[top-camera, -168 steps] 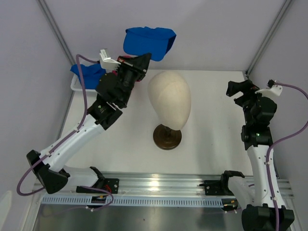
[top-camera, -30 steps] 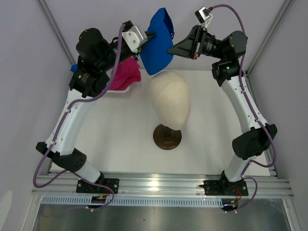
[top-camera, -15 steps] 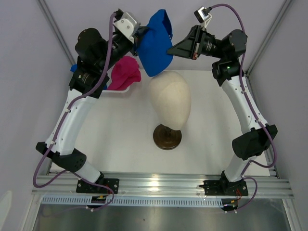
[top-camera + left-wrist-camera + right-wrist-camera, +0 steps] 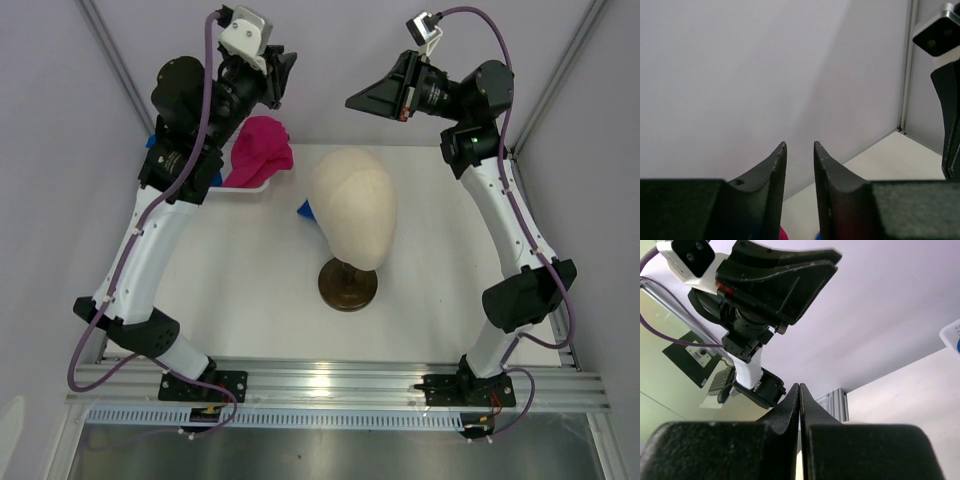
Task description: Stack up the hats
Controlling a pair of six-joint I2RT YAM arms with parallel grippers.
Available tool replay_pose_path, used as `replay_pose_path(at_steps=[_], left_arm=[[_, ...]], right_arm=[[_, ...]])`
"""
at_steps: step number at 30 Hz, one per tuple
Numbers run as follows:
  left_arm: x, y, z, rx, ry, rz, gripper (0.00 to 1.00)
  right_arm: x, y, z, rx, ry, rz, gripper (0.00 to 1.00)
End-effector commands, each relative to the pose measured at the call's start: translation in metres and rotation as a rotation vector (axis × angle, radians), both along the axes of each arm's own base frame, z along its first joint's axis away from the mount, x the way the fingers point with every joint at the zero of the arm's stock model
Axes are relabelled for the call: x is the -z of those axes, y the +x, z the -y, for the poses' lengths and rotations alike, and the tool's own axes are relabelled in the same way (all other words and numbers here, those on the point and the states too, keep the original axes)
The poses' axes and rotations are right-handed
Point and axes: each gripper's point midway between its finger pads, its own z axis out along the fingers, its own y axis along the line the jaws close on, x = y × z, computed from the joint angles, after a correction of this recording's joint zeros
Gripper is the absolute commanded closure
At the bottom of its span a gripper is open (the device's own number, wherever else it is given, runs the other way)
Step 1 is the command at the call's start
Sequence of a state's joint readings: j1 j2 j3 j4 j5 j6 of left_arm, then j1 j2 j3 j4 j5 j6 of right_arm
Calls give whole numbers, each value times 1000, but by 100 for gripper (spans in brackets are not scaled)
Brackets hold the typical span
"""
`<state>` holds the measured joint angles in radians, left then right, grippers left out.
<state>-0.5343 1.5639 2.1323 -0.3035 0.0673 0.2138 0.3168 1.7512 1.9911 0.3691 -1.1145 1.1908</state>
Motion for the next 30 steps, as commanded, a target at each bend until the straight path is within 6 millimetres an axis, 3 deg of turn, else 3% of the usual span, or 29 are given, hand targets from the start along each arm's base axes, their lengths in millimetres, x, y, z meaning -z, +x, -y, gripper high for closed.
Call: replay_pose_path(at_steps=[1, 2, 3, 4, 6, 7, 9, 10, 12, 13, 14, 15, 16, 19, 20, 21, 22, 23, 27, 30], left_arm=[[-21, -12, -33, -72, -98, -30, 65], [-17, -10, -38, -95, -99, -51, 54], [-10, -7, -45, -127, -102, -79, 42], [4, -5, -53, -156, -80, -129, 19], [27, 1, -60, -205, -85, -219, 6], [55, 9, -67, -253, -57, -307, 1], [77, 11, -75, -295, -100, -407, 0], [107, 16, -84, -345, -89, -485, 1], [123, 17, -90, -357, -163, -558, 0], [154, 23, -95, -364, -163, -636, 1], [157, 22, -97, -358, -198, -649, 0], [177, 25, -98, -365, -213, -701, 1], [191, 28, -98, -363, -190, -708, 0], [226, 29, -80, -267, -122, -748, 0], [250, 26, -64, -172, -87, -786, 0], [261, 25, -56, -120, -37, -784, 0], [268, 22, -48, -58, -4, -784, 0], [288, 18, -37, 27, 58, -784, 0], [336, 30, -28, 63, 157, -838, 0], [357, 38, -20, 92, 179, -889, 2]], right_arm=[[-24, -10, 12, 40, 17, 90, 100], [-19, -2, 16, 70, -2, 72, 100], [-16, 5, 21, 103, -12, 70, 88], [-12, 23, 35, 182, -22, 54, 85], [9, 48, 54, 305, -92, 20, 75], [19, 71, 77, 426, -112, -13, 72], [38, 88, 104, 558, -173, -34, 59], [57, 102, 119, 632, -192, -82, 54], [64, 111, 156, 739, -188, -106, 43], [85, 118, 167, 773, -199, -152, 40], [93, 123, 180, 816, -204, -160, 34], [100, 122, 185, 843, -228, -136, 33], [126, 128, 190, 874, -268, -167, 30], [173, 135, 198, 903, -351, -200, 27], [189, 136, 198, 895, -366, -223, 27], [216, 136, 196, 878, -391, -277, 26], [230, 136, 194, 854, -394, -301, 26], [247, 134, 191, 832, -405, -336, 26], [272, 131, 186, 815, -440, -362, 23], [278, 130, 188, 832, -460, -357, 21]])
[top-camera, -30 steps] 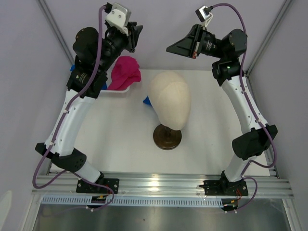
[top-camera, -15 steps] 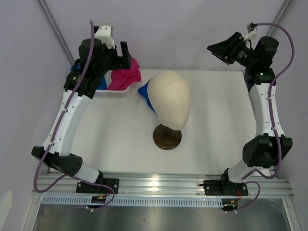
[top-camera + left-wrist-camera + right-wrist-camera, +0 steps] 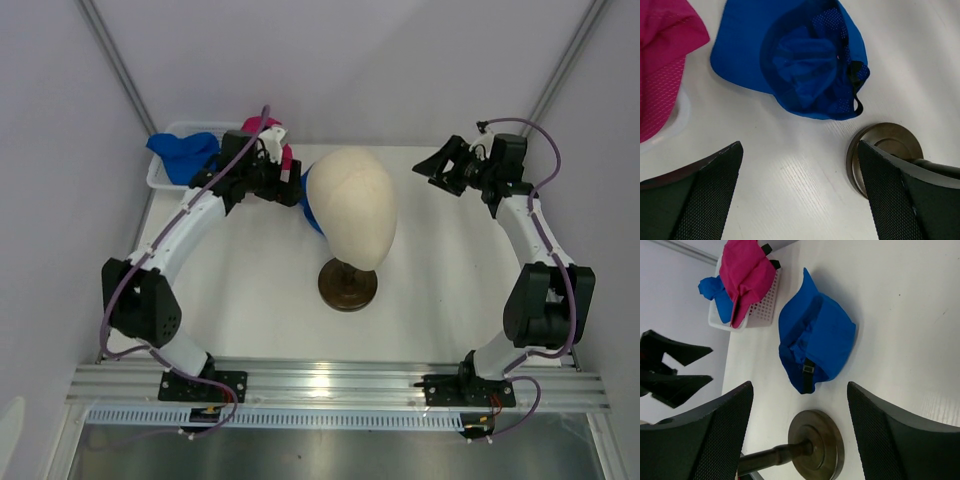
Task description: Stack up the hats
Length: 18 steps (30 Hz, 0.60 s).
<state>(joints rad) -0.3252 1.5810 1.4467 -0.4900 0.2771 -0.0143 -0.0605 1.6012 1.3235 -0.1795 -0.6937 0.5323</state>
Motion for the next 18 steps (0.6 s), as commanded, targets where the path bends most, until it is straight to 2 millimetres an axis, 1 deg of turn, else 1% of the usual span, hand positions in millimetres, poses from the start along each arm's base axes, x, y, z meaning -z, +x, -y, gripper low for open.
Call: replay_pose_path(at_steps=[1, 3, 4, 6, 7, 8, 10, 11, 12, 14, 15, 16, 17, 18], left_arm=[[18, 17, 23, 116, -8, 5, 2], [36, 25, 25, 56, -17, -62, 2], [46, 33, 27, 13, -22, -110, 3], [56, 39, 26, -104, -64, -188, 5], [64, 42, 25, -141, -81, -200, 4], [73, 38, 27, -184, -121, -239, 5], [73, 41, 33, -226, -166, -233, 5], [82, 40, 34, -273, -177, -269, 5], [87, 38, 39, -299, -170, -287, 5], [93, 39, 45, -368, -186, -306, 5], [100, 36, 56, -369, -181, -317, 5], [101, 37, 61, -384, -177, -313, 6], [100, 43, 62, -438, -172, -296, 6], [111, 42, 67, -459, -142, -297, 7]], right_arm=[[-15, 3, 3, -2, -58, 96, 21], [-10, 3, 3, -4, -65, 89, 20], [-7, 2, 3, -2, -64, 80, 20], [-3, 2, 4, 0, -65, 74, 19], [-1, 3, 3, 1, -64, 69, 19], [0, 3, 4, 2, -64, 67, 19], [4, 4, 4, 3, -65, 59, 19], [6, 5, 4, 4, -62, 54, 18], [10, 6, 4, 5, -55, 41, 18], [11, 7, 2, 5, -42, 37, 18], [12, 7, 1, 4, -34, 33, 18], [11, 8, 0, 6, -27, 40, 18], [12, 8, -1, 6, -28, 39, 18], [12, 8, -3, 6, -31, 39, 18]])
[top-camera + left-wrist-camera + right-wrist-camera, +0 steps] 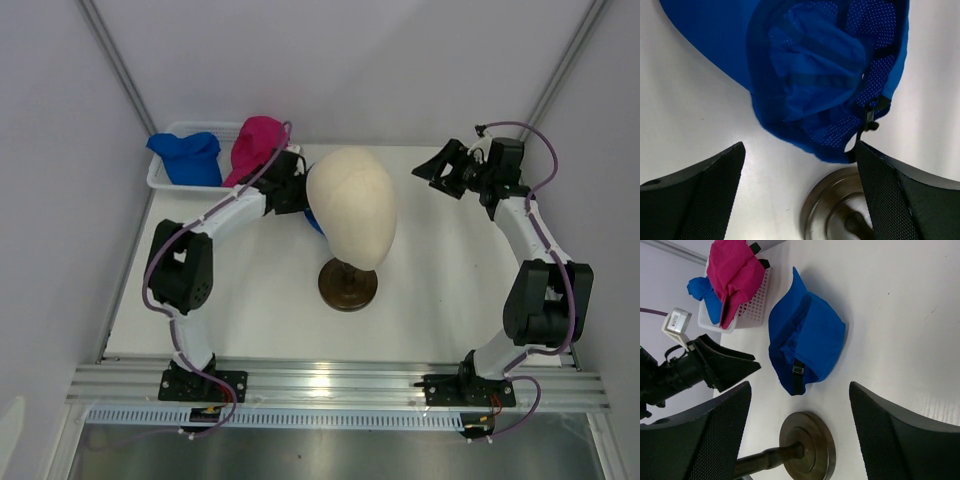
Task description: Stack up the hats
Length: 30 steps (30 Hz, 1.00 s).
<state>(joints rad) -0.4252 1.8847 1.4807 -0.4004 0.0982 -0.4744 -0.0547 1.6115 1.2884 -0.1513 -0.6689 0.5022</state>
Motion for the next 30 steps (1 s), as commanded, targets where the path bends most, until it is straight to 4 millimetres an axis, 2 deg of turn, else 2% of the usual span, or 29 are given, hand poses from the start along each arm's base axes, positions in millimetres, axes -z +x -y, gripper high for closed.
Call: replay_pose_path(at_steps=[1, 4, 6, 11, 13, 15, 16, 17, 24, 29, 30], left_arm=[[5, 15, 21, -164, -3, 6, 7], [24, 16, 16, -239, 31, -42, 11], [37, 13, 4, -281, 84, -56, 13], [49, 5, -10, -330, 104, -68, 14], [53, 10, -7, -343, 60, -63, 15], [61, 21, -8, -360, 11, -66, 20], [60, 27, 0, -348, -58, -85, 23], [66, 33, -5, -364, -74, -93, 26], [39, 67, -5, -372, -156, 3, 37], [43, 80, 8, -321, -206, -20, 44], [45, 84, 11, -312, -207, -18, 51]], right_arm=[[-3, 5, -7, -5, -8, 38, 18], [-2, 3, -11, -14, -36, 36, 16], [1, 2, -13, -15, -49, 28, 16], [5, 2, -12, -15, -56, 20, 15], [5, 4, -14, -22, -47, 23, 15], [6, 4, -15, -29, -38, 15, 15], [5, 3, -16, -34, -36, 13, 15], [4, 4, -16, -35, -40, 16, 15], [2, 2, -11, -20, -81, 26, 14], [2, 6, -14, -27, -52, 12, 14], [2, 7, -14, -28, -53, 14, 14]])
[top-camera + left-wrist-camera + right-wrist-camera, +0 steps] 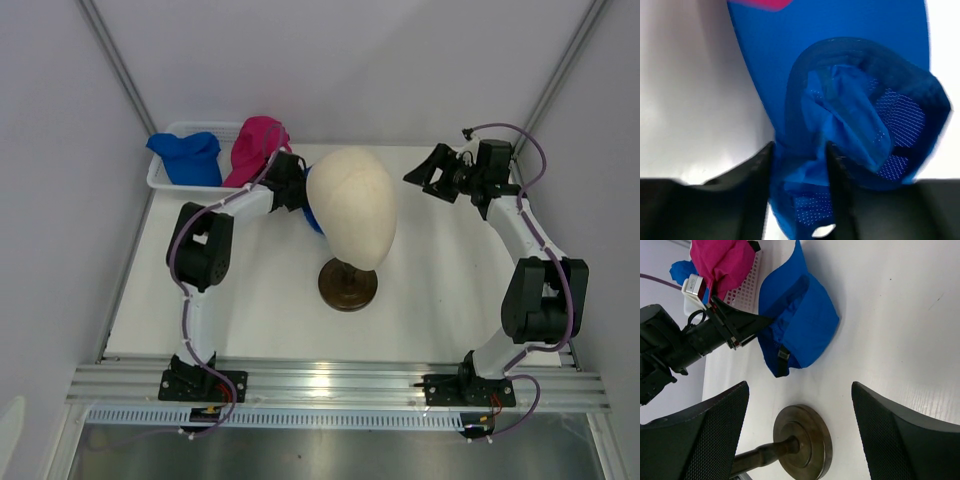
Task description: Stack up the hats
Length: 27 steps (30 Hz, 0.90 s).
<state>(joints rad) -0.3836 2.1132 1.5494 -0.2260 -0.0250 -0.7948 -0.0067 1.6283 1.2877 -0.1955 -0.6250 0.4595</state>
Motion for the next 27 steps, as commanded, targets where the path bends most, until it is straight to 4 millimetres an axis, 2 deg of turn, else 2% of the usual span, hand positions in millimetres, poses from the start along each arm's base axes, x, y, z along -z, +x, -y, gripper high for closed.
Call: replay_pose_path(at_steps=[1, 2, 5, 6, 7, 9, 10, 12, 13, 15, 16, 20, 22, 23, 25, 27], left_arm=[[-12, 20, 19, 45, -77, 45, 55], [-14, 22, 22, 53, -82, 41, 59], [-15, 27, 29, 85, -91, 43, 87], [-19, 29, 29, 89, -88, 54, 99], [-21, 30, 28, 96, -82, 64, 99], [-38, 36, 26, 135, -47, 143, 99], [-61, 39, 24, 145, -38, 221, 99], [-88, 43, 13, 176, 45, 344, 99], [-128, 46, 9, 203, 91, 481, 99], [-165, 48, -4, 196, 167, 609, 99], [-201, 45, -8, 194, 188, 709, 99], [-267, 37, -18, 284, 377, 950, 99], [-302, 28, -12, 342, 424, 1114, 99], [-310, 24, -13, 392, 525, 1176, 99], [-328, 21, -6, 466, 615, 1269, 99], [-340, 23, -5, 531, 771, 1343, 99]], right_arm=[[-17, 13, 1, 0, -4, 53, 14], [-18, 13, 1, -2, -5, 51, 14], [-25, 17, 0, -1, 0, 66, 13], [-30, 18, 0, -1, 1, 79, 13], [-30, 20, 0, -2, 3, 78, 13], [-33, 22, 1, 1, 1, 71, 13], [-39, 24, 3, 3, -1, 68, 13], [-50, 29, 8, 24, -5, 79, 13], [-63, 33, 15, 47, -1, 91, 13], [-80, 37, 23, 72, 17, 116, 13], [-96, 40, 29, 87, 26, 151, 13], [-142, 42, 38, 129, 51, 240, 12], [-162, 43, 37, 133, 80, 279, 11], [-175, 42, 35, 130, 94, 305, 11], [-192, 42, 30, 115, 146, 329, 11], [-201, 42, 28, 103, 171, 347, 11]])
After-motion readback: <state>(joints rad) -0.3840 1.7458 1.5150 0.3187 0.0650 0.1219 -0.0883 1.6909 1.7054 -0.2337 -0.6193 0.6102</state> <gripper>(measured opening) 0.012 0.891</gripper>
